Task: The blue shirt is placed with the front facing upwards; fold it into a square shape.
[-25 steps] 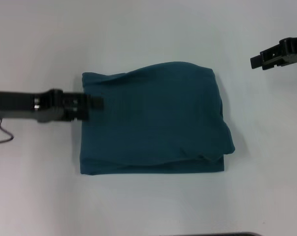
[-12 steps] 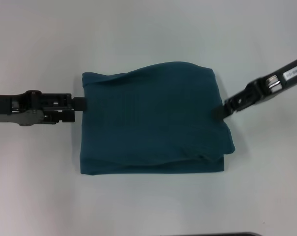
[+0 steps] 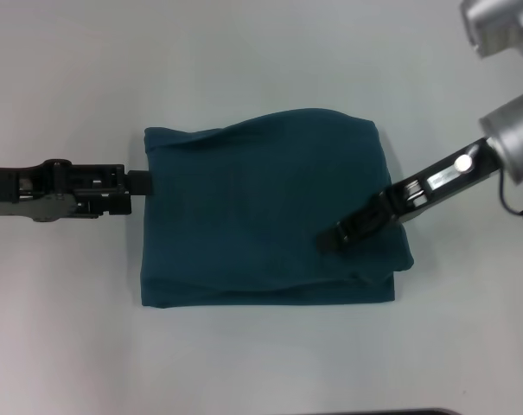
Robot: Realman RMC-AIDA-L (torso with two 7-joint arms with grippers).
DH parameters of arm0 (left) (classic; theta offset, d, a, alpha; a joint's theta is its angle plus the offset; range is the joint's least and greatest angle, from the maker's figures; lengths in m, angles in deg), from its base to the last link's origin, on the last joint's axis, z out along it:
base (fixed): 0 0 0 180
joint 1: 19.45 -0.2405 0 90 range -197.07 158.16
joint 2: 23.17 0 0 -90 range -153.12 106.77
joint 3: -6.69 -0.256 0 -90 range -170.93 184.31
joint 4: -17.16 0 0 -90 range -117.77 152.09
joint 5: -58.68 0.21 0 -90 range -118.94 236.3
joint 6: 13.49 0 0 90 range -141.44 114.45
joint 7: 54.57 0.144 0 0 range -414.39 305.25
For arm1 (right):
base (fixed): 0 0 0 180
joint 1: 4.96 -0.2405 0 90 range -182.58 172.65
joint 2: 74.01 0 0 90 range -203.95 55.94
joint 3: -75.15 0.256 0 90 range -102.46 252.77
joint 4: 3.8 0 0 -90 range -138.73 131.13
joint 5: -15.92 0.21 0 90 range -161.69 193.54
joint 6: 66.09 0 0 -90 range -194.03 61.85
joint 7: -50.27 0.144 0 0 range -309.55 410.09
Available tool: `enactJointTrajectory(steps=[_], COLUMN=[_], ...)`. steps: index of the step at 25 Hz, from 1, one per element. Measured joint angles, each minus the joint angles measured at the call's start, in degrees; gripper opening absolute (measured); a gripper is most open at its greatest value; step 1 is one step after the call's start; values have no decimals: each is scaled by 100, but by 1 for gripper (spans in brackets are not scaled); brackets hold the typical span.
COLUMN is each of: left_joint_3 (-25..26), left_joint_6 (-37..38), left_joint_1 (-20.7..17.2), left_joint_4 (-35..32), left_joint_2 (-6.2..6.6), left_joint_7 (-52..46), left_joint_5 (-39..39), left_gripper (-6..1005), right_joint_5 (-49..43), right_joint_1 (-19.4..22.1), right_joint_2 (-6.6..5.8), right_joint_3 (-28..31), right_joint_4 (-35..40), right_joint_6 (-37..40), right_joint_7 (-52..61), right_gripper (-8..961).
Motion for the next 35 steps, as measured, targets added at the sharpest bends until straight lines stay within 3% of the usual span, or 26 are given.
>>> enactJointTrajectory(steps=[5,9,15,20,25,32,35], left_joint_3=[0,-6,-1,0,3,9,8], left_joint_6=[4,2,0,0,3,-31,-33], left_joint_1=[-15,-15,-14,-18,-21,-15,-5], left_joint_4=[0,0,-25,-21,-11,-24,-20], left_joint_2=[-11,-14,-31,-45,-45,-41,-36], left_joint_7=[16,25,68,78,79,79,79], left_joint_5=[-3,-24,-37,-43,-45,-45,-45], left_gripper=[796,796,795,796,797,796,796], right_joint_5=[-6,-85,-138,-136,-91,-102,-140], right_joint_1=[-3,17,115,124,143,238,305], right_joint_2=[150,140,-52,-79,-99,-362,-404], right_joint_3=[-266,-603,-576,-597,-415,-210,-227], right_joint_4=[-111,-170,-190,-198,36,141,129], right_joint_6=[-222,-410,-651,-676,-189,-49,-145], right_joint_7=[-14,169,341,354,337,360,391], right_gripper=[431,432,431,430,431,431,432])
